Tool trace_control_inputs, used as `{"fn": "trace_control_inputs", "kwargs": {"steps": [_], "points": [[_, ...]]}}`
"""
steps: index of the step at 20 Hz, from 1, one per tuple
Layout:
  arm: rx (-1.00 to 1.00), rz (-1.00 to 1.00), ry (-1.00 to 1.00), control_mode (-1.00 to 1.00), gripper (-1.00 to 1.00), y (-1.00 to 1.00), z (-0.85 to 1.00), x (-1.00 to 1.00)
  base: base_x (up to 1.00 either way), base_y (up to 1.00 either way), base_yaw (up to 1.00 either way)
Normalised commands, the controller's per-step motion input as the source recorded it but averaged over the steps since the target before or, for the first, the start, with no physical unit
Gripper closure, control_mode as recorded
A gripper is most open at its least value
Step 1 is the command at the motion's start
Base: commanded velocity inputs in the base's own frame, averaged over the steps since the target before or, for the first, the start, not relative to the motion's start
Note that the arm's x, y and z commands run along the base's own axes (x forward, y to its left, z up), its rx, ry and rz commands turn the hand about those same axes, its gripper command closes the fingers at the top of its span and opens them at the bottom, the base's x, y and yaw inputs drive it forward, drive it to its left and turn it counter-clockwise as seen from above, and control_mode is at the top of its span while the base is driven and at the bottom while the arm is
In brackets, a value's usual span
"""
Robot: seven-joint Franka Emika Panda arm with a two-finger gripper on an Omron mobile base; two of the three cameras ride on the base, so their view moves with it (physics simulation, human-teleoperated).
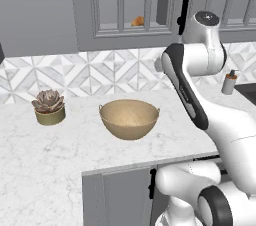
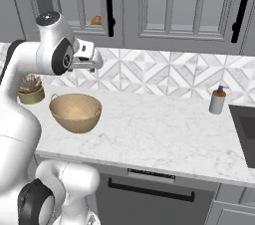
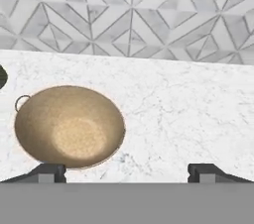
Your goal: Open the cabinet, pick up the bread from the cabinet and place it in the basket. Then move the basket to the dining counter.
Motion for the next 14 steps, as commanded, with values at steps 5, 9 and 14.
{"fn": "trace_control_inputs", "kwargs": {"steps": [5, 9, 14], "points": [[0.01, -0.04, -0.42, -1.00, -1.00, -0.17, 0.97, -0.04, 0.00, 0.00, 0.00], [0.04, -0.09, -0.29, -1.00, -1.00, -0.08, 1.00, 0.08, 0.00, 0.00, 0.00], [0.05, -0.03, -0.20, -1.00, -1.00, -0.38, 0.71, 0.31, 0.00, 0.00, 0.00]]}}
